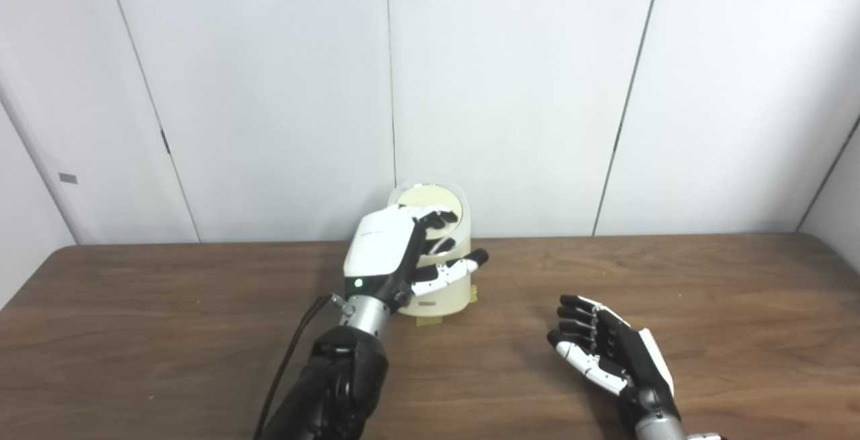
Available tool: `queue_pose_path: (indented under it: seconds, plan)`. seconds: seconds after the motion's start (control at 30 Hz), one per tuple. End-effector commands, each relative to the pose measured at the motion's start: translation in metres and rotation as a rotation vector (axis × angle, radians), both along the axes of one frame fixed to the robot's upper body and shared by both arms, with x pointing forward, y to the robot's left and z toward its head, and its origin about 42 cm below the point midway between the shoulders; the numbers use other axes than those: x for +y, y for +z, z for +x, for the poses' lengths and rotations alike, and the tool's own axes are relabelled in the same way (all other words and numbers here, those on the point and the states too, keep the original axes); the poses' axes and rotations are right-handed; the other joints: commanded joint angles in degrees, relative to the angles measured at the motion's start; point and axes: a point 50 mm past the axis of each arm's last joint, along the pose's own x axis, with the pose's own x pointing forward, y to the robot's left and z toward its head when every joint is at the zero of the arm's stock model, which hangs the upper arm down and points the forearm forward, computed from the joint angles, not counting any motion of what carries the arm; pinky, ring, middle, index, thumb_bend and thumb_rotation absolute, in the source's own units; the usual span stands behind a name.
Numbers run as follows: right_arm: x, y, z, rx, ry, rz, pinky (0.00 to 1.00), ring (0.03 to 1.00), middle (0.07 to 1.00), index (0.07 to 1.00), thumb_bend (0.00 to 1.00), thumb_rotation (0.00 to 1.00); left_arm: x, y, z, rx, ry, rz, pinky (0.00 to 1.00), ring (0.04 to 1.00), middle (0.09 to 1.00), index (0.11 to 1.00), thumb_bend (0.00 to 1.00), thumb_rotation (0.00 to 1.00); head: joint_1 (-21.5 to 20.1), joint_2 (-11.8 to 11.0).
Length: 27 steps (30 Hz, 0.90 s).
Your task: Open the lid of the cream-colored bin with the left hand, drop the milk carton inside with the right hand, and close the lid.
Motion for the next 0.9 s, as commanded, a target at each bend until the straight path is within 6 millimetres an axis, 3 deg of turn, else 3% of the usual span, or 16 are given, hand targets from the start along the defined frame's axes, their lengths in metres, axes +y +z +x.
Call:
queue_pose_path:
  seconds: [0.0,0.13,0.33,0.53,0.73,0.87]
  plan:
    - [0.006,-0.002,0.001,0.022,0.036,-0.015,0.68,0.731,0.747,0.737,0.29,0.27,-0.01,0.037,-0.002,-0.136,-0.044,-0.052,0.86,0.787,0.721,0.722,0.55,0.69,-0.04,-0.03]
    - [0.006,-0.002,0.001,0.023,0.038,-0.028,0.69,0.736,0.75,0.74,0.3,0.3,-0.012,0.045,-0.006,-0.201,-0.038,-0.08,0.87,0.816,0.769,0.76,0.55,0.63,-0.05,-0.08]
    - [0.005,-0.002,0.003,0.026,0.043,-0.048,0.69,0.741,0.755,0.745,0.29,0.3,-0.01,0.055,-0.012,-0.279,-0.034,-0.111,0.96,0.861,0.815,0.805,0.55,0.64,0.27,-0.44]
    - [0.007,-0.004,0.005,0.026,0.043,-0.054,0.68,0.734,0.751,0.74,0.29,0.29,-0.005,0.065,-0.019,-0.366,-0.013,-0.161,0.92,0.829,0.796,0.786,0.56,0.66,0.46,-0.67]
    - [0.008,-0.004,0.007,0.036,0.044,-0.057,0.69,0.744,0.761,0.749,0.29,0.31,0.015,0.072,-0.035,-0.356,-0.027,-0.359,0.75,0.782,0.765,0.747,0.46,0.68,0.58,-0.59]
    - [0.011,-0.004,0.006,-0.006,-0.005,0.017,0.67,0.723,0.74,0.731,0.3,0.23,0.038,0.057,-0.048,-0.149,-0.104,-0.614,0.63,0.746,0.765,0.756,0.35,0.63,0.48,-0.64]
